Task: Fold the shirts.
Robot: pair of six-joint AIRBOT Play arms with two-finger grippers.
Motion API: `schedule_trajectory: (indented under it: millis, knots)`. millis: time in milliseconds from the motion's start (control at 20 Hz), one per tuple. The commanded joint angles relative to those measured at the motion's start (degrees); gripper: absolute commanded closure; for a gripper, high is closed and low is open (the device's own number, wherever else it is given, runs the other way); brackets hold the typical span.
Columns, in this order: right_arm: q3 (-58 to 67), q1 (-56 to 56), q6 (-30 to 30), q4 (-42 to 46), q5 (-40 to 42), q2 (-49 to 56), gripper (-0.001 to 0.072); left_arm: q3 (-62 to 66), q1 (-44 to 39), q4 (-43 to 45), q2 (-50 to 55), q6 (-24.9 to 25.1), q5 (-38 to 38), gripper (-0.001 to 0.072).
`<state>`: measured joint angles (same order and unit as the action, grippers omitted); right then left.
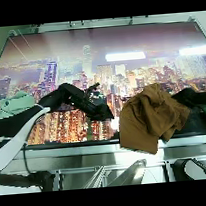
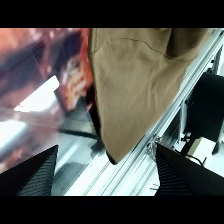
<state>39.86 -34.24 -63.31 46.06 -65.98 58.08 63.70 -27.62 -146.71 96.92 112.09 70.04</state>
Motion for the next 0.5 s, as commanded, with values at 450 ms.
schedule_trajectory:
  millis: [450]
  knots:
    - [0.0,-11.0,-5.9,-0.9,-3.5,-10.1,0.025,17.6,-7.6,-0.2,16.2,-3.7,3.5,0.02]
